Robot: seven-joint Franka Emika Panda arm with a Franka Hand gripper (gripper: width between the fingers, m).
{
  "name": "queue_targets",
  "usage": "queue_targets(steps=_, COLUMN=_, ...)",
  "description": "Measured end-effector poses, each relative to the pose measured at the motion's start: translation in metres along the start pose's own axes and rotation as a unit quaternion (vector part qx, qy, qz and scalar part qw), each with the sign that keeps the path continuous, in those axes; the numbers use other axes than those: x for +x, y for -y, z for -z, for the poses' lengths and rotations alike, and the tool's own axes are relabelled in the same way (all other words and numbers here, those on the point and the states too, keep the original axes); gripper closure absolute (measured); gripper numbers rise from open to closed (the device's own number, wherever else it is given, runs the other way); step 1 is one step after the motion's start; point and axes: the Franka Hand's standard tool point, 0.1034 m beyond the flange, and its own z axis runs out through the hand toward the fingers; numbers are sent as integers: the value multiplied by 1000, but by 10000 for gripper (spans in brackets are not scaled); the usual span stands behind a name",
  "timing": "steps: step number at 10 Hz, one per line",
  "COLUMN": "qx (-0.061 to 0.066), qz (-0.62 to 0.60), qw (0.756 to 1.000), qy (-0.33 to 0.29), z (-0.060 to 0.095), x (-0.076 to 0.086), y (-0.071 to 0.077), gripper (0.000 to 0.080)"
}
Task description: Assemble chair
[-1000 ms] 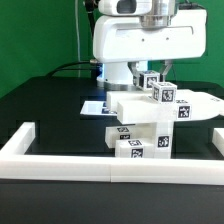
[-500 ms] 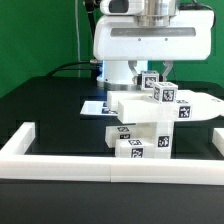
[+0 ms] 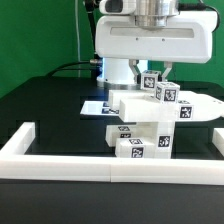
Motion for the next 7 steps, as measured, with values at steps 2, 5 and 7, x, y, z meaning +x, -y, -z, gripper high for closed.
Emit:
queue_targets(steps=2, qx=1, qz=-59, qw=998, qy=0, z=0, x=0, y=1, gripper=522)
queue_targets(steps=5, qx=1, qz=-20, qw=1000, qy=-3, z=0, x=0, y=0, gripper=262)
queue_targets(steps=7, qx=0, qz=34, qw=999, qy=-4, z=0, x=0, y=1, gripper=175)
